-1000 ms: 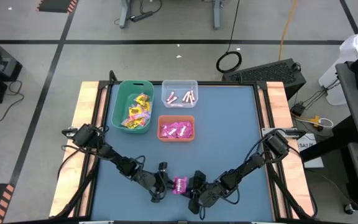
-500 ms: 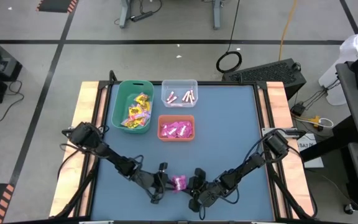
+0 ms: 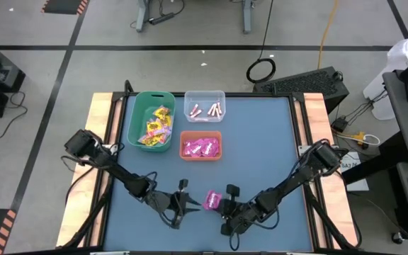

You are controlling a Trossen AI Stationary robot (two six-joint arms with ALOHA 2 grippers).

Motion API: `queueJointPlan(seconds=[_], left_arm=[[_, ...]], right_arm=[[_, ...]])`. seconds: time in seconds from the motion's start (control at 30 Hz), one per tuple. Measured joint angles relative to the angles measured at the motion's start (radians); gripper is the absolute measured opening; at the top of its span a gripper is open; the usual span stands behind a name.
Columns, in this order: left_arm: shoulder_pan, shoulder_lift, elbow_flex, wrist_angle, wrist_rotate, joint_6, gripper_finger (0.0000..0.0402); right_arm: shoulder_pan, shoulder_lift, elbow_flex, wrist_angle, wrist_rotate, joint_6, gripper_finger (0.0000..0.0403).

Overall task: Sort candy
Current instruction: Put the violet candy into the orange bin

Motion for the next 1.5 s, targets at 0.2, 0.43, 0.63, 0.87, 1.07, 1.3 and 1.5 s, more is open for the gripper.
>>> queueJointPlan(seconds=[0.2,0.43,0.63,0.87,1.07,1.3,1.5], left_arm=[[0.019,-0.037,0.000,-0.021,-0.055,0.046,0.0085],[0.071,-0.141,-0.001,-0.056,-0.067,0.072,0.0085],[0.114,-0.225,0.000,-0.115,-0.068,0.080,0.0085],[0.130,-0.238,0.000,-0.164,-0.068,0.066,0.0085],[0.135,-0.238,0.000,-0.170,-0.068,0.133,0.0085],[0.172,-0.247,0.000,-0.164,-0.068,0.150,0.0085],[0.185,-0.249,0.000,-0.175,-0.067,0.150,0.0085]], right_arm=[[0.007,-0.131,0.000,-0.149,0.088,-0.157,0.0000],[0.039,-0.320,0.002,-0.266,0.219,-0.423,0.0000],[0.064,-0.462,0.003,-0.375,0.244,-0.619,0.0000],[0.086,-0.534,0.003,-0.453,0.319,-0.800,0.0000],[0.082,-0.541,0.003,-0.488,0.392,-0.837,0.0000],[0.082,-0.541,0.003,-0.572,0.389,-0.952,0.0000],[0.082,-0.541,0.003,-0.632,0.388,-1.080,0.0000]])
